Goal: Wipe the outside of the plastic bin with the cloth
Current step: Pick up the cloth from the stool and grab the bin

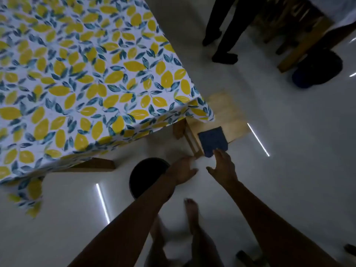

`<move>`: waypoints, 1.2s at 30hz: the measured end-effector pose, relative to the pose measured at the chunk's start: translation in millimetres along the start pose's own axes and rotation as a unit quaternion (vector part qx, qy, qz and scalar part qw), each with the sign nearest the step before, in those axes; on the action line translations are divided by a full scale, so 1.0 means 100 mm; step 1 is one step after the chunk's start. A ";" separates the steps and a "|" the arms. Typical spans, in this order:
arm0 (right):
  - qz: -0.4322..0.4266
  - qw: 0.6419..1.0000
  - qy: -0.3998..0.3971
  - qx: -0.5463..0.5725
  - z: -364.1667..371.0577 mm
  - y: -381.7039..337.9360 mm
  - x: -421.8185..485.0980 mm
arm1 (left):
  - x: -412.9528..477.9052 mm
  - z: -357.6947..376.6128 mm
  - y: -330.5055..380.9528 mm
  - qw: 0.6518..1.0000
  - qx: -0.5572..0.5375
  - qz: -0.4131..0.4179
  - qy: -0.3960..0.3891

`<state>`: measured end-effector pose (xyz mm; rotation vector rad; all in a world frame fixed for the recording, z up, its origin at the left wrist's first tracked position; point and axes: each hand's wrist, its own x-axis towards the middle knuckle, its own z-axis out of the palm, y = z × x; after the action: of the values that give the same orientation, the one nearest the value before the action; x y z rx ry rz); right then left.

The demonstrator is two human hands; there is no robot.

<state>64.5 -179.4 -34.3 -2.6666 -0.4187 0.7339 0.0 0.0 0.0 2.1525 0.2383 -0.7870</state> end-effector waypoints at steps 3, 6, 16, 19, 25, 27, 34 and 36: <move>0.018 0.999 0.013 -0.023 0.21 0.28 0.36 | 0.43 0.16 -0.09 0.999 -0.026 -0.032 0.013; 0.020 0.999 0.007 -0.036 0.41 0.46 0.65 | 0.73 0.34 -0.27 0.998 -0.024 -0.064 0.001; -0.060 0.986 -0.006 -0.155 1.18 1.00 1.47 | 1.50 0.75 -0.96 0.997 0.001 -0.081 0.019; -0.104 0.983 0.096 -0.119 1.21 1.11 1.47 | 1.58 0.77 -1.08 0.997 0.004 -0.069 0.022; -0.202 0.958 0.177 -0.105 1.18 1.20 1.56 | 1.48 0.78 -1.23 0.998 0.026 -0.054 0.005; -0.228 0.954 0.166 -0.103 1.18 1.18 1.51 | 1.41 0.77 -1.25 0.998 0.030 -0.051 0.006; -0.179 0.967 0.132 0.122 1.51 0.69 1.02 | 1.05 0.84 -1.59 0.997 0.012 -0.068 0.037; -0.155 0.963 0.136 0.171 1.66 0.53 0.91 | 0.94 0.91 -1.77 0.996 0.016 -0.073 0.045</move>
<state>59.9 -152.7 -228.9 -2.2618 -0.5612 0.3051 -40.9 38.1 -212.8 2.2220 0.4363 -0.7817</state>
